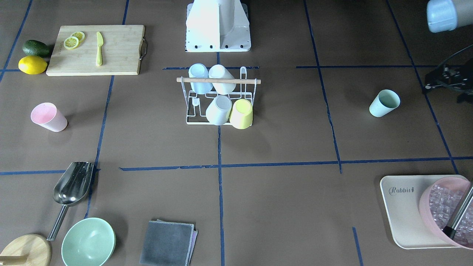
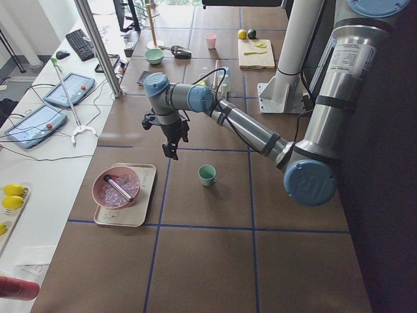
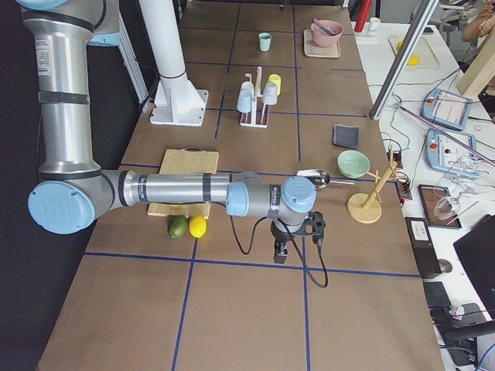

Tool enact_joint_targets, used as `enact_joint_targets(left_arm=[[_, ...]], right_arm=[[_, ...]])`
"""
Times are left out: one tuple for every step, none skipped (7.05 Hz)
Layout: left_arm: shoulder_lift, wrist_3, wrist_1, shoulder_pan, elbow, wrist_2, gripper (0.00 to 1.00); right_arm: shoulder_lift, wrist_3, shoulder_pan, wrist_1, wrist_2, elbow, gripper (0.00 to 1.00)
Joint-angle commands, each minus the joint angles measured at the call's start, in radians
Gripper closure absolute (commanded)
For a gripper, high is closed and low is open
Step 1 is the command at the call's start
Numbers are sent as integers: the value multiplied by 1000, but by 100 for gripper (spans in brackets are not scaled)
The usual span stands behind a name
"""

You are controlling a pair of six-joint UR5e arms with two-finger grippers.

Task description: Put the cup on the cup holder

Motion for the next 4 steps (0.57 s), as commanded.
enact_joint_targets(left_arm=[[-27,-58,4,132,56,30,0],[-42,-58,10,178,131,30,0],[-53,-57,60,201,139,30,0],[-77,-54,129,238,153,30,0]], right_arm=[[108,-47,-75,-211,4,-9,0],[175,-167,-83,-379,4,-26,0],[293,-260,-82,-525,2,-114,0],[402,-294,-86,-605,2,-237,0]])
